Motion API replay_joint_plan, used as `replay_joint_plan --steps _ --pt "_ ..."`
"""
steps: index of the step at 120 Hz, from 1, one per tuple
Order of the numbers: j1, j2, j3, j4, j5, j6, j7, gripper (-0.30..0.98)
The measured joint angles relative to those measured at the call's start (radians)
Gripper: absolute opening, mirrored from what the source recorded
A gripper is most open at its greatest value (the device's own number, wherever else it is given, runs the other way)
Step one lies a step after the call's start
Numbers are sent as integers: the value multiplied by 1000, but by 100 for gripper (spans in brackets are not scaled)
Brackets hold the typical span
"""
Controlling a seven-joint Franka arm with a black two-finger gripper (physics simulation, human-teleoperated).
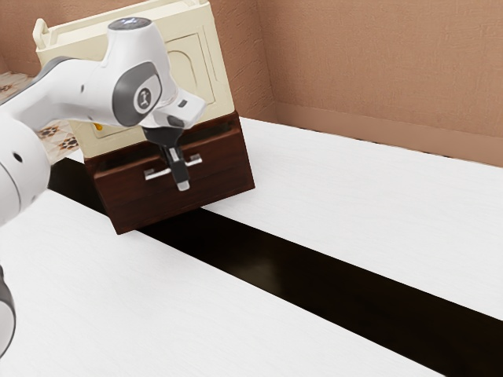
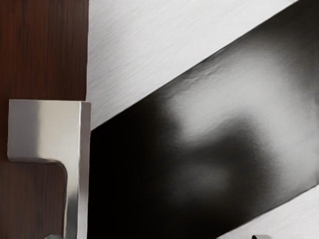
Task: Pull the drawer handle with one arm to open the drawer
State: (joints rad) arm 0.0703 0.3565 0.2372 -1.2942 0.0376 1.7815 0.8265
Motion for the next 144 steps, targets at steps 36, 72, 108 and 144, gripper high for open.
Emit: replay_joint_plan --steps 36,72,108,144 --pt "-1 -50 -33 -59 4 6 -37 46" --pt "-7 -94 -57 -111 4 16 -72 46" --pt "-7 -141 -98 -182 4 39 -106 48" --pt "6 -180 -138 -228 11 53 -139 43"
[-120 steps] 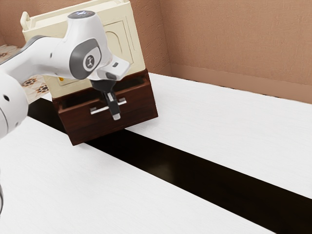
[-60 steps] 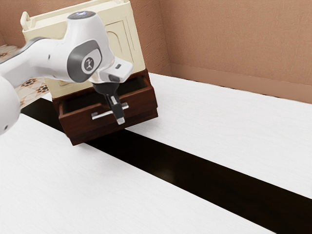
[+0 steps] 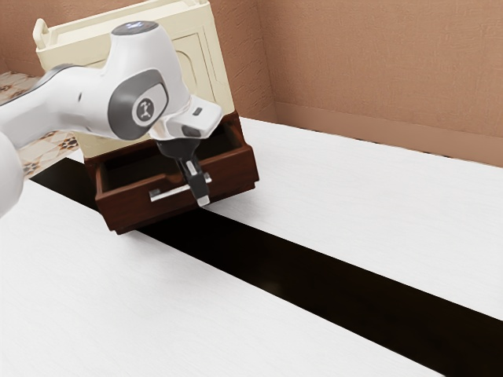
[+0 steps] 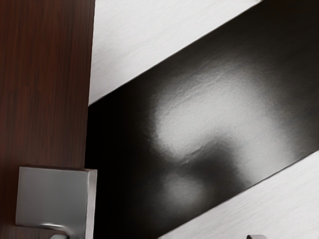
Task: Pull the drawer handle with one arm to open the drawer
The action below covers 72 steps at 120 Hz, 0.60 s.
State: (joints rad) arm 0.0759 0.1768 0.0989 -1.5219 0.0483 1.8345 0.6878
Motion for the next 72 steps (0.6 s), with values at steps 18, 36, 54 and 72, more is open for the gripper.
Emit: replay_joint_plan --steps 18,36,54,72 --pt "2 -28 -16 -34 1 7 -17 43" --pt "0 -58 -31 -70 5 16 -34 43" --pt "-17 -102 -54 -82 70 12 -61 46" --pt "-19 -145 -83 -10 118 -44 -88 55"
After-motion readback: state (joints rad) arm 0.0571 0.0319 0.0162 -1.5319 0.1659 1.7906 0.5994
